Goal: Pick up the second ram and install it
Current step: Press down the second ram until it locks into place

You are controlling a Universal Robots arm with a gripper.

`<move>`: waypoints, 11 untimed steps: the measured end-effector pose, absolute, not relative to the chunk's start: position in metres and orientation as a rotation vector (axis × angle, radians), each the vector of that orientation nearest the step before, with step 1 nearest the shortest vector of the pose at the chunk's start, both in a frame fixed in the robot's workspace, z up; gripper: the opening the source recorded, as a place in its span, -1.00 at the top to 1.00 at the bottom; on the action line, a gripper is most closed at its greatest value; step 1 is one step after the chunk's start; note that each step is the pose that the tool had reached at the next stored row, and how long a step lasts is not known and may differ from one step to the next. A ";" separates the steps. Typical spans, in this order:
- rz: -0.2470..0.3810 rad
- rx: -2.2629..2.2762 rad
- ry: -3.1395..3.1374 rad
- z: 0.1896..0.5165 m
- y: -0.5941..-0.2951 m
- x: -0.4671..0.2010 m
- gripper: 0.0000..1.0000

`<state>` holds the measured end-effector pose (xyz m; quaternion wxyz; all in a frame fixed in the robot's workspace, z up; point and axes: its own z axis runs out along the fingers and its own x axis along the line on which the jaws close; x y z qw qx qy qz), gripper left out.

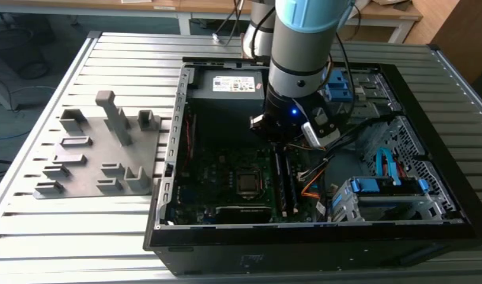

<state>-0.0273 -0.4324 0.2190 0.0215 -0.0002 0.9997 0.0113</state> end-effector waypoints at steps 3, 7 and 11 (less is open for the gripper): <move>0.036 -0.001 3.098 0.218 -0.432 -0.027 0.80; 0.035 -0.001 3.098 0.216 -0.432 -0.027 0.80; 0.036 -0.001 3.097 0.228 -0.432 -0.027 0.80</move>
